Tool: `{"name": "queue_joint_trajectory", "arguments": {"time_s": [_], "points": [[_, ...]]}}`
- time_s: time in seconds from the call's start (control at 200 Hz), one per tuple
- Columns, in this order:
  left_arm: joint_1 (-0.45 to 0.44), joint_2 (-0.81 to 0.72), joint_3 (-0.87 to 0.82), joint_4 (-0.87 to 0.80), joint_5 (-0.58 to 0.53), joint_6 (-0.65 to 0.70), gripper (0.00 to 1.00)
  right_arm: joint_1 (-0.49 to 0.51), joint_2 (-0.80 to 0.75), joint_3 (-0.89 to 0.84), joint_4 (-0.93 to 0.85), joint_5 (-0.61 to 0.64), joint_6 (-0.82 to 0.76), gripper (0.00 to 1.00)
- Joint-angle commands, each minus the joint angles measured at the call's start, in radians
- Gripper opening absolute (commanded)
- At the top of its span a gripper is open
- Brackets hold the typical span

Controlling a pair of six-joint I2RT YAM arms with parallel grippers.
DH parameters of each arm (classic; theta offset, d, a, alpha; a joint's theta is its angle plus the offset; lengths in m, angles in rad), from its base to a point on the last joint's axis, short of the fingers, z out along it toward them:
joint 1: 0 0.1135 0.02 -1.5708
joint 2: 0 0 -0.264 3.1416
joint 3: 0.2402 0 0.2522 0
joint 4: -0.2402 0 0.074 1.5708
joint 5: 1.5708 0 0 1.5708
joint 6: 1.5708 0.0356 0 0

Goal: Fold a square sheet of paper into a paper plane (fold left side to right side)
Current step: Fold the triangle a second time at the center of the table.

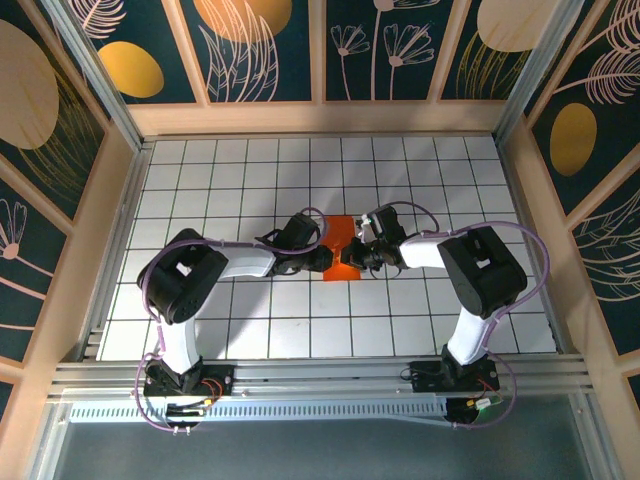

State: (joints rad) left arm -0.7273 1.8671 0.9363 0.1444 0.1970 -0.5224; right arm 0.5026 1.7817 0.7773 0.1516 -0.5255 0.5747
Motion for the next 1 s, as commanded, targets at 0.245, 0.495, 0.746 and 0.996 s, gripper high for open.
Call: {"name": "queue_joint_trajectory", "arguments": {"time_s": [0.245,0.495,0.746,0.996], "points": [[0.005,-0.192,-0.010,-0.129,-0.041,-0.017,0.30,0.005,0.023,0.000,-0.050,0.045,-0.026,0.00],[-0.002,-0.216,-0.079,-0.021,0.179,-0.113,0.18,0.005,0.017,-0.002,-0.051,0.042,-0.027,0.00],[-0.029,-0.159,-0.075,0.038,0.252,-0.153,0.13,0.005,0.018,-0.004,-0.051,0.039,-0.029,0.00],[-0.033,-0.090,-0.068,0.035,0.233,-0.139,0.12,0.007,0.019,-0.006,-0.055,0.037,-0.032,0.00]]}}
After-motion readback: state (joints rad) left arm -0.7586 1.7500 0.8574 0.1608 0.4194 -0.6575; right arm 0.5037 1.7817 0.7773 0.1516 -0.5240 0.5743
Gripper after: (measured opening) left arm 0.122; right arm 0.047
